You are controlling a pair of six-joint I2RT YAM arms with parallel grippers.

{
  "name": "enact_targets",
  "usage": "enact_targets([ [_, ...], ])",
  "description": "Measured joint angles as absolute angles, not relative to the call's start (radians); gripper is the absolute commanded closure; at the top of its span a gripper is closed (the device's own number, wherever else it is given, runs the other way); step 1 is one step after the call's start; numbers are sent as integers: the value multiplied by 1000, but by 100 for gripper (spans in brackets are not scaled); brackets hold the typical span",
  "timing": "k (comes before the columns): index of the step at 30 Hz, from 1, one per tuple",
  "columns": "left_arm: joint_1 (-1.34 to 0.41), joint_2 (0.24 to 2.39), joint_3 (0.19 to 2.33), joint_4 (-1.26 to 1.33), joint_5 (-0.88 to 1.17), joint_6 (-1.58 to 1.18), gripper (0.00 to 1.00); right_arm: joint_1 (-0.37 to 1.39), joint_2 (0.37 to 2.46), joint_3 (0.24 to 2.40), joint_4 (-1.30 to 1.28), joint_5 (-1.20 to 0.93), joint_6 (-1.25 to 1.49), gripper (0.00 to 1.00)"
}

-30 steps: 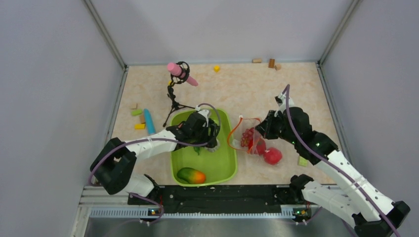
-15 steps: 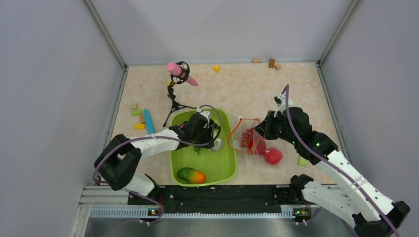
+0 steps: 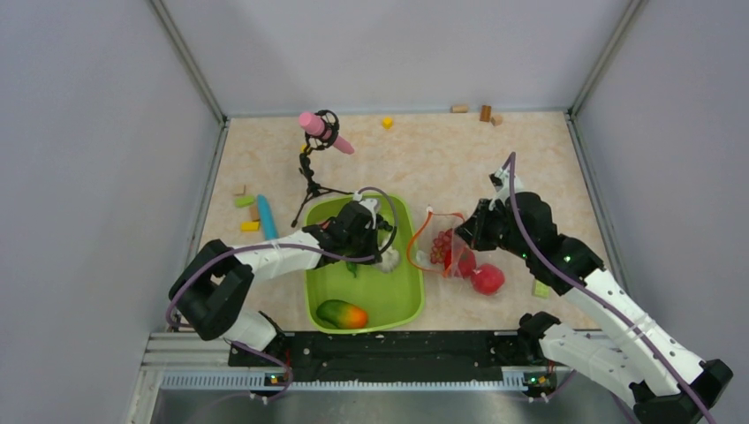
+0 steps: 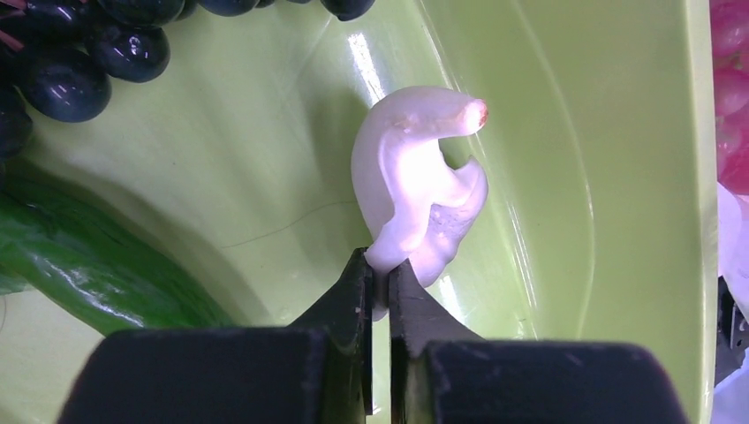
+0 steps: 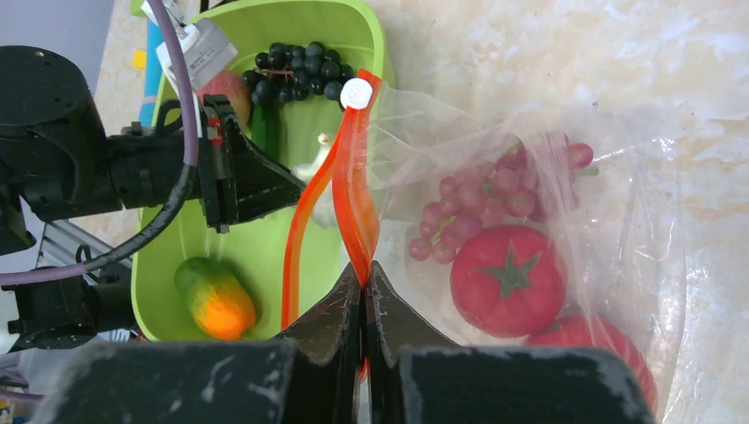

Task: Place the food in the zip-top bag and seal the zipper
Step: Pick up the fake vegetable from the bin, then place the fake vegetable in the zipper food storage bag.

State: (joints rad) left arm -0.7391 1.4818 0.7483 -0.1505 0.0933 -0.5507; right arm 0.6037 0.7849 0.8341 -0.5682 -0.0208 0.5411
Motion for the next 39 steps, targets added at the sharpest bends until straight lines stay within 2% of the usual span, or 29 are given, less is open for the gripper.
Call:
enact_targets([
  [4,-739,1454,747,-155,93,-552,100,604,785,829,-569,-21,536,100],
  [8,-739,1290,729,-157,110,-555,100,604,775,829,-567,-22,529,100],
  [11,-739,1124,717,-119,174,-550,100,604,756,824,-568,-23,524,100],
  [15,-747,1007,717,-9,311,-537,100,603,735,824,-566,-25,522,100],
  [18,-792,1015,738,25,358,-510,100,604,731,824,-565,-31,519,100],
  [24,-939,1178,875,-32,324,-416,100,604,725,824,-565,-39,524,100],
  [25,-953,1203,894,-46,314,-410,96,604,726,824,-565,-43,525,100],
  [26,-966,1233,918,-69,295,-401,87,604,726,824,-565,-48,527,100],
  [30,-977,1319,969,-111,271,-377,38,604,726,824,-565,-71,535,100],
  [32,-978,1334,969,-125,278,-364,21,604,725,824,-565,-78,543,100],
  [34,-981,1334,969,-145,287,-362,17,604,725,824,-565,-81,546,100],
  [39,-987,1296,950,-143,289,-364,17,604,722,824,-565,-81,551,100],
])
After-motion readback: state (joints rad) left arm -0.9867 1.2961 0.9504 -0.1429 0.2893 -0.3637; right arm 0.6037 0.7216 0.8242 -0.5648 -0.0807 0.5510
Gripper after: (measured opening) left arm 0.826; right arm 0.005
